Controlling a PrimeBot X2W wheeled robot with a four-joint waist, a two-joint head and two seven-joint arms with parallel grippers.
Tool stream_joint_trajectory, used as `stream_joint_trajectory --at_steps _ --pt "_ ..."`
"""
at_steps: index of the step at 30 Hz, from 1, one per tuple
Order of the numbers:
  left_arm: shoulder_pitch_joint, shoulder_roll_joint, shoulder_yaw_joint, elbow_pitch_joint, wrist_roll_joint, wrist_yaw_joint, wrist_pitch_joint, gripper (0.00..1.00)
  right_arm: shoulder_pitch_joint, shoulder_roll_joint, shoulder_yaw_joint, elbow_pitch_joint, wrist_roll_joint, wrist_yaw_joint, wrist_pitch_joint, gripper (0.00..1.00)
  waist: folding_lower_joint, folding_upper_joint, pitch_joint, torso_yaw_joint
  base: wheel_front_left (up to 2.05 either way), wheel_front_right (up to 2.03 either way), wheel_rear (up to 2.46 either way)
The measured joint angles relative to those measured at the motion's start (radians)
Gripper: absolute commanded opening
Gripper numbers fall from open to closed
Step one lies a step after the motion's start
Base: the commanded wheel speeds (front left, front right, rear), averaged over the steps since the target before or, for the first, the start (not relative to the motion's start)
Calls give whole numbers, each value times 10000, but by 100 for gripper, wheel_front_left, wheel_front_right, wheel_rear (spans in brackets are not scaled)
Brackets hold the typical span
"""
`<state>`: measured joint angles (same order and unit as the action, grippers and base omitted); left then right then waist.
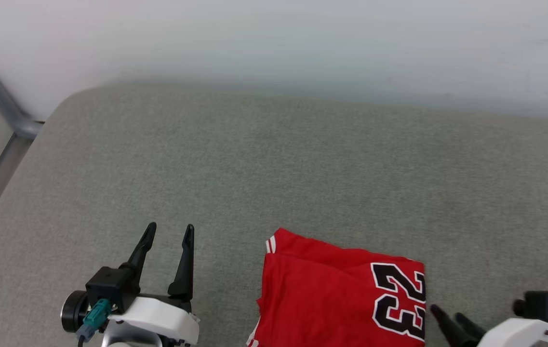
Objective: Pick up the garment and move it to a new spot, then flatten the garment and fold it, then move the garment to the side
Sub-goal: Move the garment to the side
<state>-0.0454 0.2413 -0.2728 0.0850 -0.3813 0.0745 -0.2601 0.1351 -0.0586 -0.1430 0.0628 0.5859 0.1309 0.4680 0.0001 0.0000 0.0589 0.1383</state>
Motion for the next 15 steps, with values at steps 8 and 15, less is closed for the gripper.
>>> stream_joint_trajectory --at_steps 8,15 --pt "-362 -274 127 180 199 -370 -2 100 -755 -180 999 1446 1490 8 591 100 0 0 526 632 0 0 0" --pt "-405 -387 339 290 360 -533 -2 100 -1183 -282 1340 2165 2033 13 1080 0 0 0 713 833 0 0 0"
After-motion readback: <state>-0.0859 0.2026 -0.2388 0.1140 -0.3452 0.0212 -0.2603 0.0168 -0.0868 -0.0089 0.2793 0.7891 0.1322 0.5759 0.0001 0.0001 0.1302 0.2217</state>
